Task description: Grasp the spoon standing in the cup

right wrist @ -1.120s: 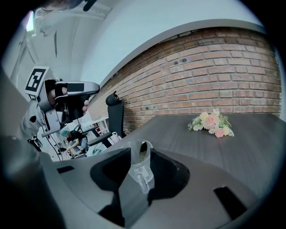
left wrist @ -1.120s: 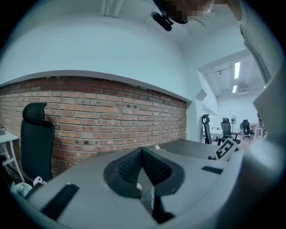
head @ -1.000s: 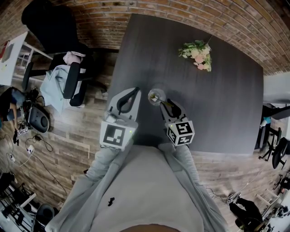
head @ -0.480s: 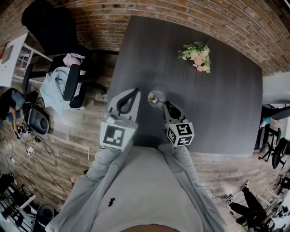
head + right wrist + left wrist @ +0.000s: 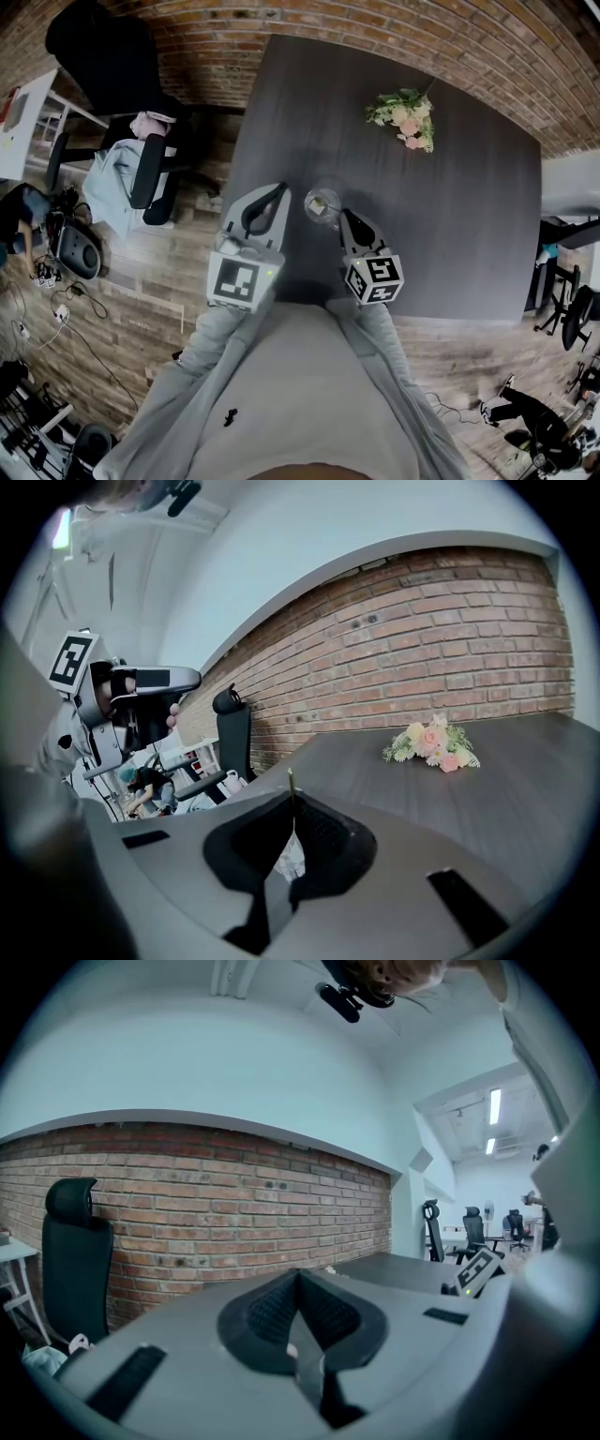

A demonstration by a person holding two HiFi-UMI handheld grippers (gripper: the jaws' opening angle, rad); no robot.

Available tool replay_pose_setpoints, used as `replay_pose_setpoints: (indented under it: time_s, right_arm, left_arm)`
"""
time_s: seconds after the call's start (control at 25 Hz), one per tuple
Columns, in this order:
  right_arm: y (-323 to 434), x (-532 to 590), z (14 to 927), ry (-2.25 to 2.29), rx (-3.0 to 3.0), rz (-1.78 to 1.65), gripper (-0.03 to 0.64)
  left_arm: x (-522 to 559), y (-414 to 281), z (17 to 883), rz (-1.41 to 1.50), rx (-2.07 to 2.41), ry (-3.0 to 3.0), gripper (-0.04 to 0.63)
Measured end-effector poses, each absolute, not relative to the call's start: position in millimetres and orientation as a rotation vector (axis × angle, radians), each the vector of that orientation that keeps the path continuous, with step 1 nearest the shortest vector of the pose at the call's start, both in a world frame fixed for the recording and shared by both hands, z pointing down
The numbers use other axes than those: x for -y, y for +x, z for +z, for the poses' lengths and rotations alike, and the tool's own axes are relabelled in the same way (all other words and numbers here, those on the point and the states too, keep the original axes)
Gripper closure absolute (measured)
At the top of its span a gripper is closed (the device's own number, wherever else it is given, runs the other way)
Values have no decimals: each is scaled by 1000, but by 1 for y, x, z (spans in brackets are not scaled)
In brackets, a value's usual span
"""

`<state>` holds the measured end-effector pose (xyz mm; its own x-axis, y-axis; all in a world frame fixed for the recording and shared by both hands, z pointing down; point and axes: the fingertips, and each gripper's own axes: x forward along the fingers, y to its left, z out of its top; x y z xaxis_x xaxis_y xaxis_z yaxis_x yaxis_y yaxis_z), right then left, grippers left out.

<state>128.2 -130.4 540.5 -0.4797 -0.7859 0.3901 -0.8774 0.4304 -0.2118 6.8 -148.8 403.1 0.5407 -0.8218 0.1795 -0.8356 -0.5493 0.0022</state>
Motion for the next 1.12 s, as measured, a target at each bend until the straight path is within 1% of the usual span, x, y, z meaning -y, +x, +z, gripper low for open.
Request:
replay_pose_setpoints:
  time_s: [0.64,1.12]
  right_arm:
    - [132,122,508,1467,2503,496,597]
    - [136,113,434,1535,2607,269,597]
  left_arm:
    - [145,13,395,231,1429,2779,577]
    - [138,15,380,188,1442,2796,577]
